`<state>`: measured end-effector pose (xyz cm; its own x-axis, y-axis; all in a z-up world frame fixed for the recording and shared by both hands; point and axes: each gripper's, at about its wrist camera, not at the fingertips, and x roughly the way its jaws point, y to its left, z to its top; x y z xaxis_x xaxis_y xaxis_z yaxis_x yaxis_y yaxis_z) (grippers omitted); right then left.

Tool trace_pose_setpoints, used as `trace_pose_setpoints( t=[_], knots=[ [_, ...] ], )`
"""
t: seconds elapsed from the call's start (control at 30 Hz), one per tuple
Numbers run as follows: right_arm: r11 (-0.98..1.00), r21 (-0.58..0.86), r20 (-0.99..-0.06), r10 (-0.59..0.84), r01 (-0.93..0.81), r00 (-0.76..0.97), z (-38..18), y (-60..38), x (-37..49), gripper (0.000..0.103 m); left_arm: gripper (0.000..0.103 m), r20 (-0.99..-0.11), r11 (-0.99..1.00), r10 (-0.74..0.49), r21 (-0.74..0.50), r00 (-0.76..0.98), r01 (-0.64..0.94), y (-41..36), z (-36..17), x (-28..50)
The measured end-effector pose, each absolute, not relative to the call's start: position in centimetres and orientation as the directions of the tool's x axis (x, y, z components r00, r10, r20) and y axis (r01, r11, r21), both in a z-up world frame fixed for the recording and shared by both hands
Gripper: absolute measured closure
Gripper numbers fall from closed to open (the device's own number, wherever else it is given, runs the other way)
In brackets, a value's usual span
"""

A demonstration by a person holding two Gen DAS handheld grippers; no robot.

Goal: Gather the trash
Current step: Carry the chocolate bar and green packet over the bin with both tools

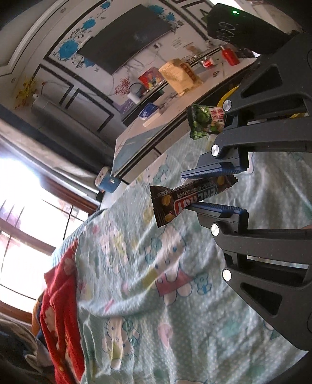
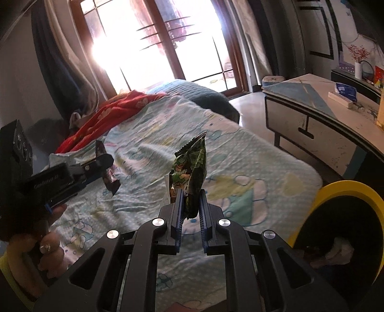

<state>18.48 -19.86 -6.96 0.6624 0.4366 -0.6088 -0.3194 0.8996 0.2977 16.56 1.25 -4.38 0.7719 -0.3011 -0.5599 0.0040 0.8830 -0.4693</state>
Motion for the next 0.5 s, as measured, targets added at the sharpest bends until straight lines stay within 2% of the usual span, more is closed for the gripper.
trace_pose_setpoints(
  t=[0.5],
  knots=[
    [0.930, 0.267, -0.566, 0.363, -0.252, 0.740, -4.3, -24.4, 17.0, 0.091, 0.089, -0.538, 0.892, -0.372, -0.432, 0.757, 0.131, -3.1, -2.9, 15.3]
  ],
)
